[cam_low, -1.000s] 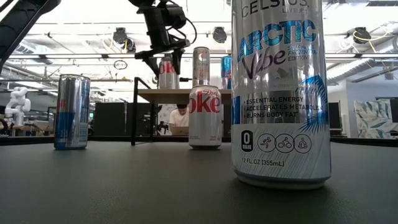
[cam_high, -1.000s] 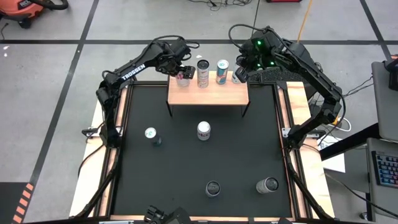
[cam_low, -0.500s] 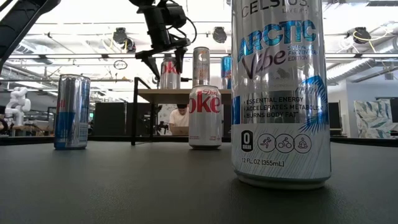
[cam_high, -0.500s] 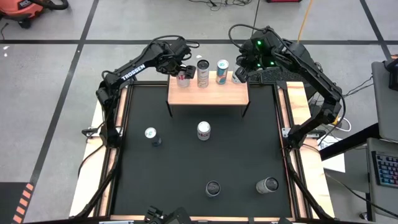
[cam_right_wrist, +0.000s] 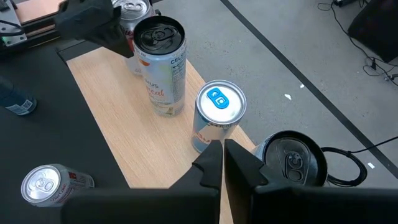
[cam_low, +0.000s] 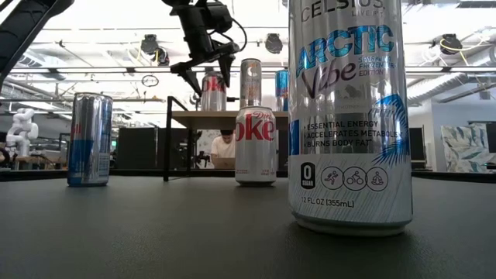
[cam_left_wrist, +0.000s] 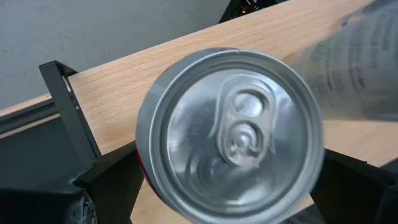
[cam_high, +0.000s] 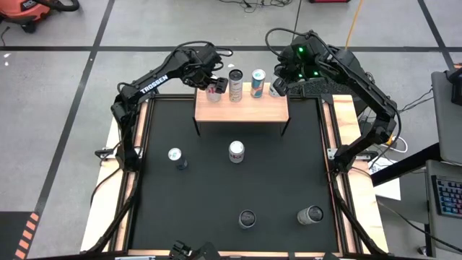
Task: Place canned beverage on shelf
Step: Put the top red and silver soda can on the shelf, then put the white and yellow soda can aligned with the other white and yellow soda can on the shelf
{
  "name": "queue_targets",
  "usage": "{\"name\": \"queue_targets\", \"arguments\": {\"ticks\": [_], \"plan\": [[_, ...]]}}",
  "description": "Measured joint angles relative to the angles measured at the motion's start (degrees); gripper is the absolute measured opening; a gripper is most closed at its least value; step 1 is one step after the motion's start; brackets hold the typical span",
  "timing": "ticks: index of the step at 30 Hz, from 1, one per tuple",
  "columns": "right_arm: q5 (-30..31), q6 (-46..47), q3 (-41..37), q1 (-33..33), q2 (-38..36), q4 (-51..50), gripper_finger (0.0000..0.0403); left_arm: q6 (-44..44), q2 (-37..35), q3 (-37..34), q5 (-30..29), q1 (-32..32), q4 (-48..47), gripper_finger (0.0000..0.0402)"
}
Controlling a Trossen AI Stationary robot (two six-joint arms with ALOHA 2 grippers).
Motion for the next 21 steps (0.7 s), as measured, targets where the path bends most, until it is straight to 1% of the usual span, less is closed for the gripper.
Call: {"name": "queue_targets", "arguments": {"ticks": [9, 17, 19, 21], "plan": [[0.0, 0.0, 0.0, 0.0, 0.0, 0.0, 0.0, 0.25, -1.74, 0.0, -0.3, -0.01, -2.05, 0.0398], [0.01, 0.0, 0.0, -0.01, 0.0, 0.0, 0.0, 0.23, -4.01, -0.02, -0.63, -2.01, -2.52, 0.0398], [0.0, 0.0, 0.0, 0.0, 0.0, 0.0, 0.0, 0.4, -4.73, -0.04, -1.36, -2.93, -4.03, 0.0398], [0.01, 0.02, 0.0, 0.0, 0.0, 0.0, 0.0, 1.42, -5.68, -0.04, -3.56, -4.13, -5.82, 0.0398]]}}
